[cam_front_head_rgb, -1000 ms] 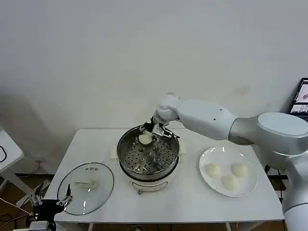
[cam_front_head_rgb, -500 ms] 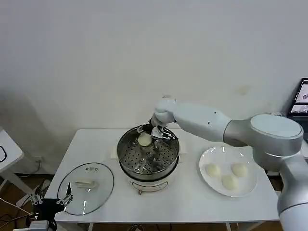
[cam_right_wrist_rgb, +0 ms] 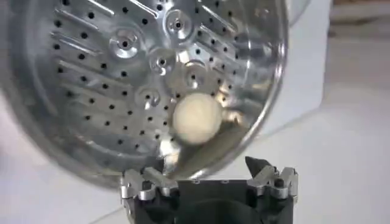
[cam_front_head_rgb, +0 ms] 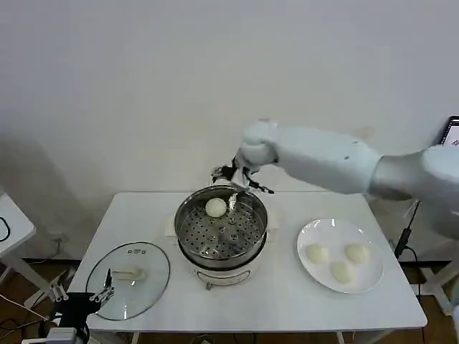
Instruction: Take steamed baozi put them in steamer then cover it.
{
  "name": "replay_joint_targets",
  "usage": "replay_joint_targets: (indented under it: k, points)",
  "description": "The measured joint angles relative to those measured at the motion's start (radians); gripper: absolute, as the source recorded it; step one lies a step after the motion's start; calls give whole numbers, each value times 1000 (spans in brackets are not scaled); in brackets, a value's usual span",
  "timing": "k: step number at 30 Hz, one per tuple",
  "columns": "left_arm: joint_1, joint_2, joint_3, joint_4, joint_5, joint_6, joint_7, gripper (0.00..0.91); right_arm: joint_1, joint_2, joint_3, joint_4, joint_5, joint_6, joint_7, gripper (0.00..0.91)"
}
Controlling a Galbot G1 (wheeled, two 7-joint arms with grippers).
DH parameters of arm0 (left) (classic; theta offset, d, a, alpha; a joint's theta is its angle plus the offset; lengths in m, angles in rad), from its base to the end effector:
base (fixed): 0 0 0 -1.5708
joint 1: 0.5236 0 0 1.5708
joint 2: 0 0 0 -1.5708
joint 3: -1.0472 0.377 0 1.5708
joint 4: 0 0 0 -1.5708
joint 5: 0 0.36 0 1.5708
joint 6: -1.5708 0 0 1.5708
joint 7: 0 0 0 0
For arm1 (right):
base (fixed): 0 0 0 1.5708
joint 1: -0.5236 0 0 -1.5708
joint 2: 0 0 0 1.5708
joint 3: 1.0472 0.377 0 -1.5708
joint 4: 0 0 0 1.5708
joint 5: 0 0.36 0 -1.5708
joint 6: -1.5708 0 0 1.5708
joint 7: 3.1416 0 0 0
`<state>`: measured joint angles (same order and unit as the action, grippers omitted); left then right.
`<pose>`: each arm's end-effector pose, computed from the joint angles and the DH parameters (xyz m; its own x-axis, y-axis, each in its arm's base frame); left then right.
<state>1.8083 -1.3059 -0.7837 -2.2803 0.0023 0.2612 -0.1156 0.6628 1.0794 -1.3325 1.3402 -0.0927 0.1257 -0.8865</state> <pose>0.1090 0.1051 -0.2683 -0.9532 -0.2175 0.2101 -0.1224 0.9128 0.3895 0.5719 0.0798 -0.0195 -0.4187 -0.2603 0.8700 -0.4026 -0.8055 -0.4348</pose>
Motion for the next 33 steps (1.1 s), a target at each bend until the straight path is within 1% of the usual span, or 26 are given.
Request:
replay_joint_targets:
  k: [5, 9, 13, 17, 21, 24, 33]
  points:
    - [-1, 19, 6, -12, 5, 0, 8, 907, 18, -141, -23, 90, 73, -96, -32, 907]
    - [-4, 33, 14, -14, 10, -1, 10, 907, 13, -270, -32, 151, 117, -160, -55, 907]
    - [-9, 43, 27, -14, 16, -1, 12, 907, -17, -387, -28, 188, 140, -206, -74, 907]
    - [-15, 49, 34, -14, 20, -2, 13, 907, -72, -476, -2, 206, 149, -239, -84, 907]
    - [-17, 52, 35, -13, 25, -3, 14, 907, -159, -528, 50, 208, 144, -270, -89, 907]
    - [-17, 53, 37, -13, 30, -3, 14, 907, -230, -550, 97, 200, 132, -293, -88, 907]
    - [-9, 56, 35, -3, 37, -4, 16, 907, -399, -560, 189, 153, 122, -345, -90, 907]
